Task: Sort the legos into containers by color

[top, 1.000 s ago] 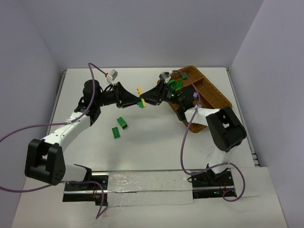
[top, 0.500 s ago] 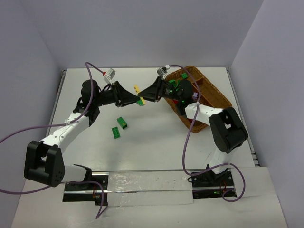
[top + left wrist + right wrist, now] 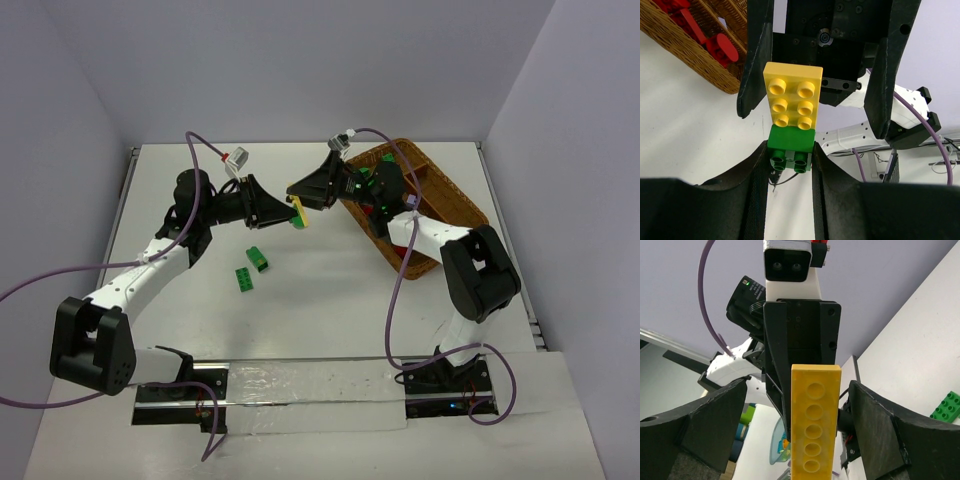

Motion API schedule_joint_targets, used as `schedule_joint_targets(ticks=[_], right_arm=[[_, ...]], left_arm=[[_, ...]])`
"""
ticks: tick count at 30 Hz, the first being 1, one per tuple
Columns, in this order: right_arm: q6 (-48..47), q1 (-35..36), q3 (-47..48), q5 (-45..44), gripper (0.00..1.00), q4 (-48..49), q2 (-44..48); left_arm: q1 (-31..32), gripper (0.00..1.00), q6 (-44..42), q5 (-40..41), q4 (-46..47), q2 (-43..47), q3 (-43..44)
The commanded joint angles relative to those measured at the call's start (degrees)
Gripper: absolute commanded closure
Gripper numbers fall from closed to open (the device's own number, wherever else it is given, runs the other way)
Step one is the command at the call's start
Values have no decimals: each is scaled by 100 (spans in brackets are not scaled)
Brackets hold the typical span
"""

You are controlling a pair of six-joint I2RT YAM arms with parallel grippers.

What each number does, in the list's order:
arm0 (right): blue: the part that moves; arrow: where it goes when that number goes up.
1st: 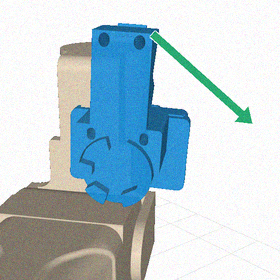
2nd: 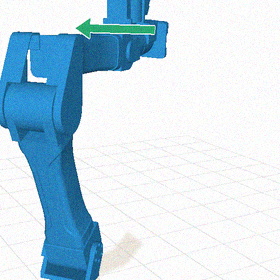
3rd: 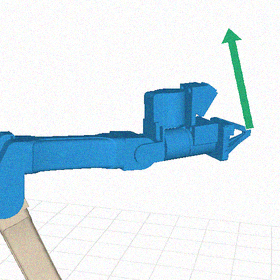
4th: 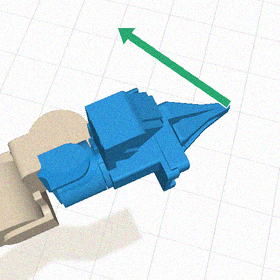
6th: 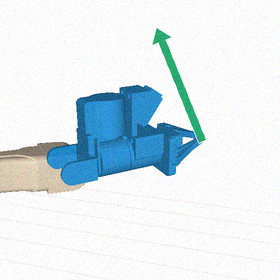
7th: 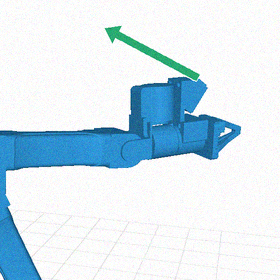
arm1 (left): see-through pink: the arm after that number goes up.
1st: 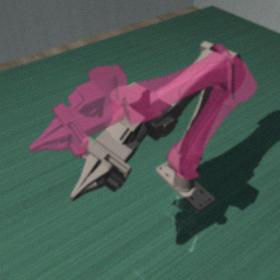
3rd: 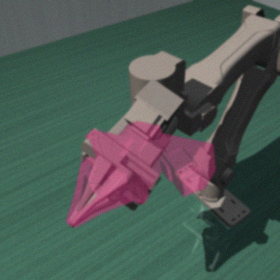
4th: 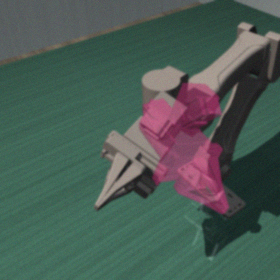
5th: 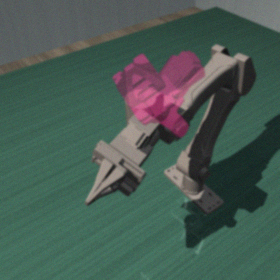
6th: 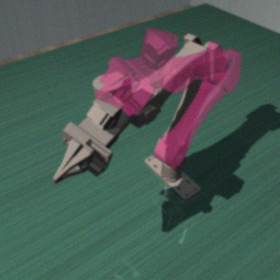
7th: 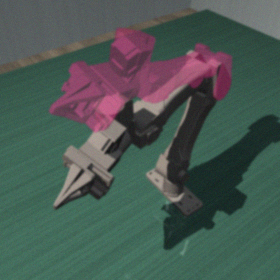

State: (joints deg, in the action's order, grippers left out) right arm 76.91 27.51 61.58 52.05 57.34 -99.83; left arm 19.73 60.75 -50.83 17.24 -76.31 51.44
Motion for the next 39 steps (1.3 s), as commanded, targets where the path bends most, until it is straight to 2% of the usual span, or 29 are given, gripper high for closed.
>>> schedule_joint_targets(ticks=[1,3,5,6,7,8,10,11,20,30,32,34,36,39], right_arm=[[-114,44,214,76,13,147,-18],[-98,44,223,112,17,146,-43],[-88,62,231,154,32,146,-69],[-84,64,231,167,41,146,-84],[-71,71,231,174,56,146,-98],[-63,78,239,181,66,146,-113],[-30,85,240,195,96,146,-133],[-27,88,235,176,100,146,-128],[-62,-258,-488,-583,100,134,253],[-606,-681,-685,-644,100,-615,638],[-1054,-781,-534,-703,100,-1407,789],[-1878,-923,-275,-935,100,-2764,1024],[-3587,-1061,227,-2058,100,-5128,1411],[-5103,-1075,909,-3857,100,-6801,1720]], left_arm=[[-4,100,-160,-77,44,151,67],[-4,100,-169,-68,17,152,68],[-4,100,-166,-68,34,152,68],[-4,100,-158,-68,36,152,68],[-4,100,-151,-68,43,152,68],[-12,100,-151,-68,51,160,68],[-9,100,-160,-53,23,166,68],[-13,100,-165,-55,17,169,68],[-74,100,-428,38,-368,403,-55],[-127,100,-486,93,-416,469,-169],[-127,100,-521,141,-480,481,-144],[-131,100,-614,216,-650,464,-84],[-127,100,-795,377,-1014,451,49],[-127,100,-1181,660,-1568,424,264]])
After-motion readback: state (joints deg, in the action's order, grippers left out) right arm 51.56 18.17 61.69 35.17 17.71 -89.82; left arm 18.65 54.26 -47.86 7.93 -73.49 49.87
